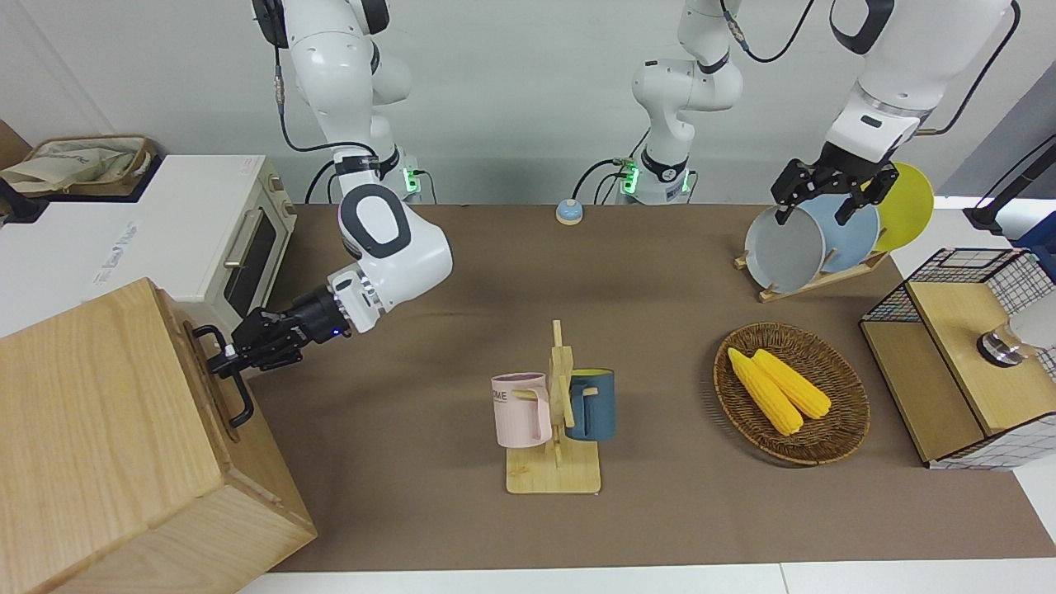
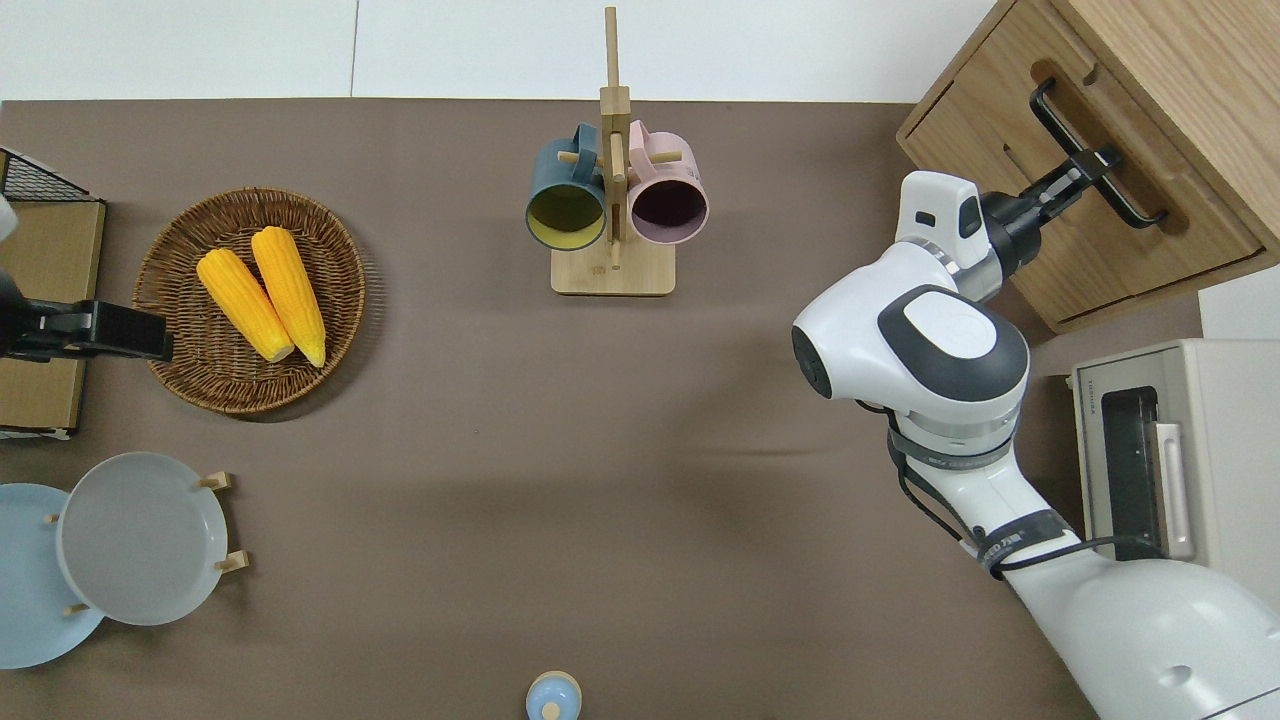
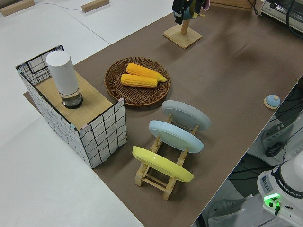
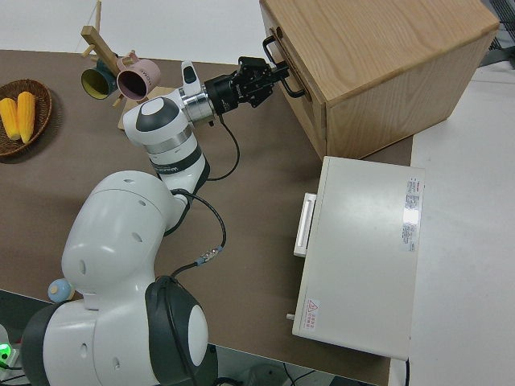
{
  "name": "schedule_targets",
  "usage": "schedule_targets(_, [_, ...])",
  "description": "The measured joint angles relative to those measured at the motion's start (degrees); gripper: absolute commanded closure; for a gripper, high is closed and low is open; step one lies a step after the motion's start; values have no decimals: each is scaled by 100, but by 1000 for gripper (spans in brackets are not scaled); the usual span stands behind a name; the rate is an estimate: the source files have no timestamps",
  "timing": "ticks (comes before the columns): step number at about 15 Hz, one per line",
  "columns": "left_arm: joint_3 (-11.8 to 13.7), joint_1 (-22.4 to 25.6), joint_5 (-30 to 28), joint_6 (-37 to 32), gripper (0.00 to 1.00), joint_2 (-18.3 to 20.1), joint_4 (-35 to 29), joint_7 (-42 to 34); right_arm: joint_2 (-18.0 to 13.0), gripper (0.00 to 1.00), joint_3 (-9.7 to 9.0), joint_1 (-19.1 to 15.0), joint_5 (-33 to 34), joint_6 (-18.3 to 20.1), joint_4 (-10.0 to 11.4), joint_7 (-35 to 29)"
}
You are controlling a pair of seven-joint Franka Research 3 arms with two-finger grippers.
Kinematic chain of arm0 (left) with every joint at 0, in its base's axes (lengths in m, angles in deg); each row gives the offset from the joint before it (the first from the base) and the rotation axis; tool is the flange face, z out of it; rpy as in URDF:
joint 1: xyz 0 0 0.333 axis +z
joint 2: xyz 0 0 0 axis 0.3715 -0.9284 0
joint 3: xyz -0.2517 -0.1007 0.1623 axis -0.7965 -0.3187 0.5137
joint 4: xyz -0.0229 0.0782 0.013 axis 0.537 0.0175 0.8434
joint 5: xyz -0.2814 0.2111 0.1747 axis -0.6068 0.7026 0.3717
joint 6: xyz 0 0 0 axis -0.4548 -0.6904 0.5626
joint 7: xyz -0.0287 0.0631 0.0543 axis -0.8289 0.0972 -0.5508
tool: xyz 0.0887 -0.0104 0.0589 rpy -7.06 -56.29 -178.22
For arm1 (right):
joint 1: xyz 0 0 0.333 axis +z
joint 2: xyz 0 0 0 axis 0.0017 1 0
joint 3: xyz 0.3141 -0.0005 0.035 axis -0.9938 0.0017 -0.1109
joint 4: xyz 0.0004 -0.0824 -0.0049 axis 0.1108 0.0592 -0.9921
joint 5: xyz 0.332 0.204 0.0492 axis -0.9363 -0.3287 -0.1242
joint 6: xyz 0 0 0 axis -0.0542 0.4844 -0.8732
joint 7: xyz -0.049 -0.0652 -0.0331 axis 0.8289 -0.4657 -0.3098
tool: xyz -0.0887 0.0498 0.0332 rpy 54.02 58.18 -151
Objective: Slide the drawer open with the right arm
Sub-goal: 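Pull the drawer handle toward the robot with the right gripper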
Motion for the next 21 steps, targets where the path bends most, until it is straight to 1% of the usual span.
schedule_targets(6, [0,0,0,0,5,0,0,0,0,1000,-7,4,0,4,0,0])
schedule_targets(10, [0,0,0,0,5,0,0,0,-2,1000,-43,30,-10,85,16,0])
schedule_targets(14, [0,0,0,0,5,0,0,0,-2,1000,-68,195,-99,352,52,0])
schedule_targets(21, [0,0,0,0,2,0,0,0,-13,1000,-90,688,-437,959,96,-10])
